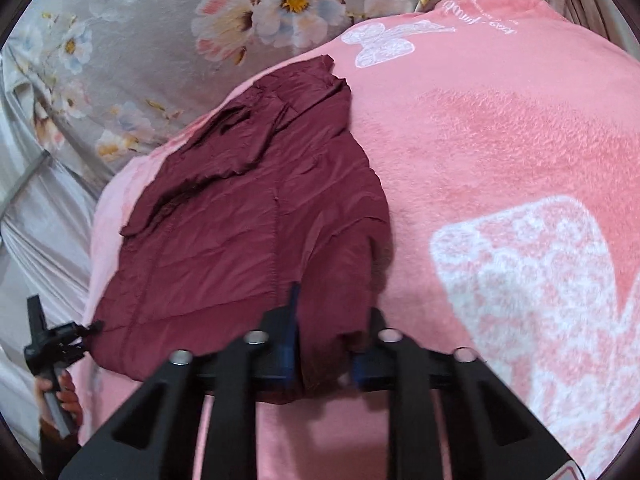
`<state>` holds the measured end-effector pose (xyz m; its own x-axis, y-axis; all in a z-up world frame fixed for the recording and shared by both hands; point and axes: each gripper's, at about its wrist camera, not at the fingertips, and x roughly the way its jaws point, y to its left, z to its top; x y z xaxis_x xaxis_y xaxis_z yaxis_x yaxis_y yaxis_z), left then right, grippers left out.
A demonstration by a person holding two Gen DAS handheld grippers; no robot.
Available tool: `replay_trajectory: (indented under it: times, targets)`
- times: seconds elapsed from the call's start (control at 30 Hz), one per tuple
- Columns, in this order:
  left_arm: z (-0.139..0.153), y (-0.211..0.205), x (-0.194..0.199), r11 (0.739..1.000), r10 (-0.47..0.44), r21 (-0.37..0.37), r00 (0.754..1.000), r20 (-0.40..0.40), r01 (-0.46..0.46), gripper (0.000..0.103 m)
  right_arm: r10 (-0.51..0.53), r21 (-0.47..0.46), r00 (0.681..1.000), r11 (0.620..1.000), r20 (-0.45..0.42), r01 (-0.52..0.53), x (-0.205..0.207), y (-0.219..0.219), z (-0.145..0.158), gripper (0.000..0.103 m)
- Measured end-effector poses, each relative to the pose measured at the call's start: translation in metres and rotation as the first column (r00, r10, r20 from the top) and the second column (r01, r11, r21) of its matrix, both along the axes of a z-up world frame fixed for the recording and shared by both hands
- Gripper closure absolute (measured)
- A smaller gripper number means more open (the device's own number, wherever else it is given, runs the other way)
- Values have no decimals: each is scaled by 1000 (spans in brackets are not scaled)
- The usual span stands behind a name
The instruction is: Fold large clothes
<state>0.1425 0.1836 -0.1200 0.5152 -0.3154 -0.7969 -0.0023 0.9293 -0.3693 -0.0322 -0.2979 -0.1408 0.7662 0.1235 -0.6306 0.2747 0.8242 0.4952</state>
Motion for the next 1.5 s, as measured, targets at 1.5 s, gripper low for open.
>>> replay_trajectory:
  times: [1.5]
  targets:
    - [22,-94,171,958,-6,286,995,104,-24,93,-228,-62,972,971,52,231,162,-45,20,98]
